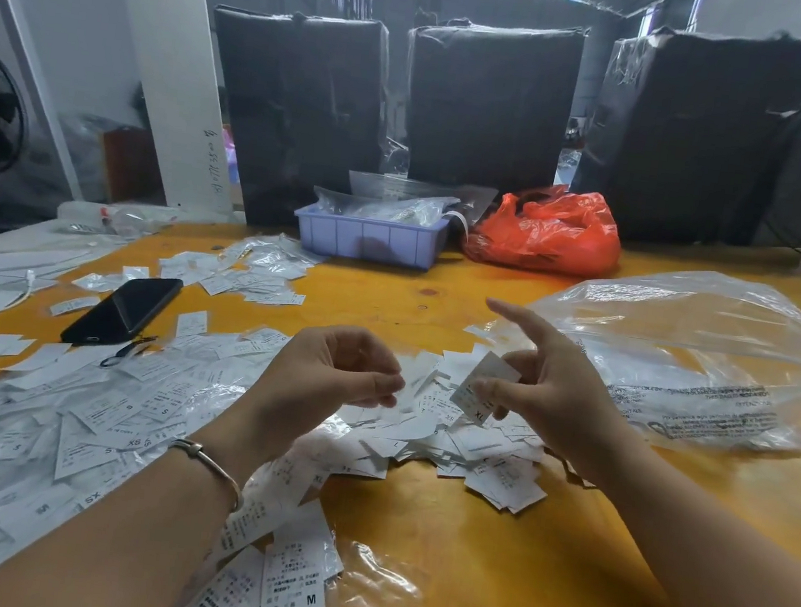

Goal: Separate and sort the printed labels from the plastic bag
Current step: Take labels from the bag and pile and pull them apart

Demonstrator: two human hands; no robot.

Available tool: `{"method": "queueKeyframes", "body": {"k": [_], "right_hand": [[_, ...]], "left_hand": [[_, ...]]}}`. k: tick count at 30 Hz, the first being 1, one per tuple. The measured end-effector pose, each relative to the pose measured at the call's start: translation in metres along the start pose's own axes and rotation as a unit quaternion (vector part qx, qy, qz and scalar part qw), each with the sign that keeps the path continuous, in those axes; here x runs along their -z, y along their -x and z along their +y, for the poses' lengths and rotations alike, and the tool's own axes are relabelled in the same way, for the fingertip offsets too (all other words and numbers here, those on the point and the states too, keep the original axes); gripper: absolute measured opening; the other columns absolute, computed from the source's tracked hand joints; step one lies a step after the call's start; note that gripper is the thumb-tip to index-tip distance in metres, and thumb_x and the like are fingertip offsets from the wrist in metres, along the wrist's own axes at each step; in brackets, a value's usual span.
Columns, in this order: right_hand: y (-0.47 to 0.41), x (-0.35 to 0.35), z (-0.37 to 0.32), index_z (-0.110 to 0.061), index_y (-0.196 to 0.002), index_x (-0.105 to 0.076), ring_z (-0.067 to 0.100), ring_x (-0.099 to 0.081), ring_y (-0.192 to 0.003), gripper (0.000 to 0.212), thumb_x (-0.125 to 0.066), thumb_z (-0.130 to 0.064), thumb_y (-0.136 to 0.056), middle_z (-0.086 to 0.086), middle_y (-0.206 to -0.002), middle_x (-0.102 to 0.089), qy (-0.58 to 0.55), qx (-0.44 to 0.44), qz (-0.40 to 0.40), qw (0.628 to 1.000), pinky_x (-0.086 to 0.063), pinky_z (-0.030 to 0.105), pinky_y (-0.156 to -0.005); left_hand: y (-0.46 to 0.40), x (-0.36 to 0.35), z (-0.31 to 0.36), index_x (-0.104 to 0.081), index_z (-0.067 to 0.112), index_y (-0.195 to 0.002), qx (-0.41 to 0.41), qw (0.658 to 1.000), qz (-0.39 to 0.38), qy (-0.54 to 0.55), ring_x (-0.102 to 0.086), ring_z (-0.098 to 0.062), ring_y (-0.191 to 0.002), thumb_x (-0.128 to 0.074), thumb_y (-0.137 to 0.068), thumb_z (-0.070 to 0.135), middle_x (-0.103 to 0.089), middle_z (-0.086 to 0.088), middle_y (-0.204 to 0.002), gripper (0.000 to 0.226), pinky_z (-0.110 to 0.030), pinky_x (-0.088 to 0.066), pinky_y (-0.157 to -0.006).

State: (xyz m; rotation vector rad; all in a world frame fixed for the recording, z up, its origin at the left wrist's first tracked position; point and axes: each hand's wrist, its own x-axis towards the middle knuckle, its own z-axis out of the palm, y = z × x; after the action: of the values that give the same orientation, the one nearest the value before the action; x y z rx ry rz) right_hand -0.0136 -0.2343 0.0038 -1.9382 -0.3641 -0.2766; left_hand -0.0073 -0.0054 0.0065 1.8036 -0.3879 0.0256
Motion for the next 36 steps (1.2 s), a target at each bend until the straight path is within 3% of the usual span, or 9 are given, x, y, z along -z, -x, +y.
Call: {"method": "queueKeyframes", "body": {"k": [3,6,8,10,16,26,28,32,36], "right_hand": [[0.001,-0.004,-0.003,-0.022,-0.116,-0.067,0.02,-0.061,-0.068,0.042,-0.059,0.005,-0.085,0.009,-0.076,-0.07,0.007,0.041,0.007,0.999,-0.05,0.029,-0.06],[0.005,-0.01,-0.007,-0.016,-0.093,-0.076,0.02,-0.067,-0.082,0.013,-0.07,-0.013,-0.082,0.001,-0.087,-0.074,0.022,0.029,-0.094,0.995,-0.054,0.028,-0.073],[0.011,-0.017,-0.012,-0.018,-0.094,-0.076,0.008,-0.067,-0.078,0.037,-0.076,-0.046,-0.069,-0.004,-0.088,-0.074,0.048,0.039,-0.15,0.987,-0.049,0.016,-0.065],[0.013,-0.026,-0.014,-0.016,-0.091,-0.075,-0.001,-0.062,-0.067,0.049,-0.072,-0.055,-0.063,-0.003,-0.083,-0.073,0.067,0.066,-0.144,0.985,-0.041,0.01,-0.056],[0.007,-0.023,-0.011,-0.005,-0.077,-0.075,0.027,-0.059,-0.063,0.012,-0.07,-0.014,-0.083,0.011,-0.069,-0.07,0.0,0.087,-0.03,0.996,-0.047,0.045,-0.06],[0.011,-0.021,-0.015,-0.01,-0.074,-0.075,0.013,-0.057,-0.06,0.008,-0.076,-0.016,-0.078,-0.003,-0.067,-0.066,0.184,0.175,-0.065,0.965,-0.043,0.025,-0.058],[0.011,-0.015,-0.019,-0.01,-0.078,-0.076,0.009,-0.057,-0.06,0.003,-0.074,-0.011,-0.08,0.0,-0.07,-0.069,0.137,0.187,-0.02,0.972,-0.043,0.021,-0.057],[0.009,0.001,-0.027,-0.019,-0.11,-0.068,0.008,-0.068,-0.074,0.038,-0.065,0.007,-0.082,0.0,-0.089,-0.072,-0.015,0.172,0.165,0.971,-0.057,0.026,-0.065],[0.015,0.001,-0.035,-0.015,-0.121,-0.059,0.01,-0.072,-0.074,0.044,-0.069,0.001,-0.081,0.004,-0.092,-0.073,-0.07,0.18,0.146,0.97,-0.056,0.019,-0.065]], "left_hand": [[0.001,-0.002,0.002,-0.069,-0.002,-0.084,-0.016,1.0,-0.007,0.009,-0.07,-0.02,-0.074,-0.079,-0.07,0.015,-0.073,-0.017,-0.084,0.024,-0.027,-0.057,-0.07],[0.002,-0.003,0.005,-0.074,0.014,-0.074,-0.03,0.999,-0.011,0.017,-0.063,-0.016,-0.075,-0.08,-0.064,0.027,-0.07,-0.01,-0.079,0.017,-0.025,-0.051,-0.071],[0.002,-0.003,0.007,-0.071,0.02,-0.071,-0.037,0.998,-0.028,0.049,-0.059,-0.011,-0.07,-0.079,-0.066,0.027,-0.064,-0.002,-0.073,0.012,-0.019,-0.05,-0.065],[0.003,-0.002,0.007,-0.067,0.018,-0.072,-0.038,0.995,-0.044,0.081,-0.058,-0.012,-0.067,-0.077,-0.068,0.024,-0.061,0.0,-0.07,0.012,-0.02,-0.051,-0.064],[0.004,-0.003,0.007,-0.064,-0.001,-0.088,-0.011,0.997,-0.082,0.004,-0.07,-0.022,-0.077,-0.078,-0.078,0.018,-0.071,-0.013,-0.083,0.026,-0.028,-0.057,-0.067],[0.003,-0.005,0.005,-0.075,0.015,-0.078,-0.076,0.966,-0.144,-0.199,-0.067,-0.011,-0.073,-0.076,-0.081,0.02,-0.072,0.001,-0.075,0.007,-0.023,-0.055,-0.069],[0.002,-0.003,0.006,-0.074,0.008,-0.083,-0.068,0.974,-0.137,-0.168,-0.068,-0.017,-0.069,-0.074,-0.083,0.015,-0.073,-0.005,-0.072,0.007,-0.023,-0.056,-0.069],[0.003,-0.003,0.005,-0.069,-0.003,-0.088,-0.065,0.986,-0.104,-0.111,-0.07,-0.021,-0.07,-0.072,-0.083,0.002,-0.074,-0.013,-0.077,0.007,-0.021,-0.055,-0.066],[0.004,-0.006,0.007,-0.069,-0.001,-0.085,-0.096,0.988,-0.074,-0.095,-0.072,-0.022,-0.072,-0.072,-0.082,0.006,-0.075,-0.009,-0.077,0.008,-0.024,-0.058,-0.067]]}}
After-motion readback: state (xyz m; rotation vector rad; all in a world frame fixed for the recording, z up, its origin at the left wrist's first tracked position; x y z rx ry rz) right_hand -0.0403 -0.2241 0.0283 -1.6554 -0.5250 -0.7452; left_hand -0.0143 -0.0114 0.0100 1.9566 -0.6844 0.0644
